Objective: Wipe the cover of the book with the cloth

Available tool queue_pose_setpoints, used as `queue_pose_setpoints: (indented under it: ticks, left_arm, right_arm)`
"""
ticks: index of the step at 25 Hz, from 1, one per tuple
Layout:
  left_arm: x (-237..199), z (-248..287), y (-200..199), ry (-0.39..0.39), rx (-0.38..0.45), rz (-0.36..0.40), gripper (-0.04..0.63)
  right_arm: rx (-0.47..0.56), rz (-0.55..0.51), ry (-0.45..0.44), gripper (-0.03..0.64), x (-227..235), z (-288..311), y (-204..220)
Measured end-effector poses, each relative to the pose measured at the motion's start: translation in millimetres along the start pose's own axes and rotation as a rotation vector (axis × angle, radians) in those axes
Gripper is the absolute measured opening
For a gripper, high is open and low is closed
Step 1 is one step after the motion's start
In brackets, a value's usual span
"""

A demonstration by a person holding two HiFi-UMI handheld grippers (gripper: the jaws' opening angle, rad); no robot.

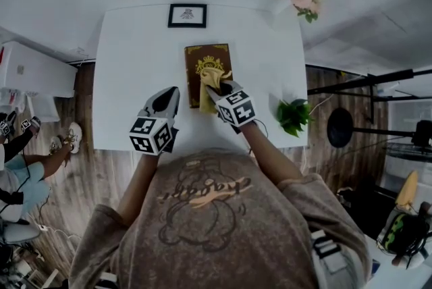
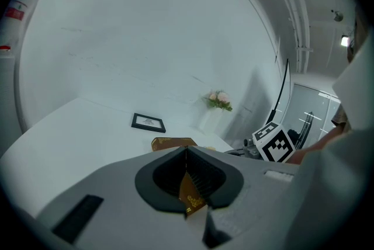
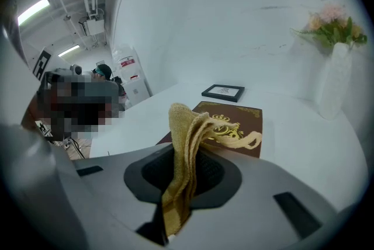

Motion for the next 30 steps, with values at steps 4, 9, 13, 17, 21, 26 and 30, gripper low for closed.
queue_pose_setpoints:
  ticks: [4,9,13,17,21,26,30]
  left_arm:
    - [3.0,3.8,-0.7,0.015,-0.008,0.007,0.005]
    - [6.8,9.9,-2.2,0.032,-0.017,0.020,0.005]
    - [8.9,13.2,-3.1,0.044,-0.025,0.028,0.005]
    - [10.1,16.8,-4.2,0.053,-0.031,0.035,0.005]
    - [11.9,20.2,-5.1,0.065,-0.034,0.040,0.005]
    - [14.3,23.4,-5.0,0.082,-0.038,0.044,0.005]
    - [12.8,26.3,-6.6,0.090,-0.041,0.049,0.005]
  right_arm:
    - [0.004,0.015,0.027,0.066,10.2,-7.7,6.6]
    - [0.013,0.041,0.058,0.066,24.8,-18.1,17.8]
    - [0.015,0.069,0.083,0.066,36.4,-27.4,27.5]
    - [0.017,0.092,0.111,0.066,46.6,-36.6,34.3]
    - [0.016,0.110,0.136,0.066,53.3,-45.3,40.8]
    - [0.010,0.114,0.147,0.066,58.2,-57.5,43.7]
    - [0.042,0.108,0.107,0.066,56.4,-72.8,24.3]
Point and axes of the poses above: the fingertips, and each gripper's own axes: z forward along the fingers, x to its right, y out of its underside, the point moved 9 cm from there along -z, backward along the fingers, and after that the axes turned 15 degrees about -x, right-handed, at the moved point
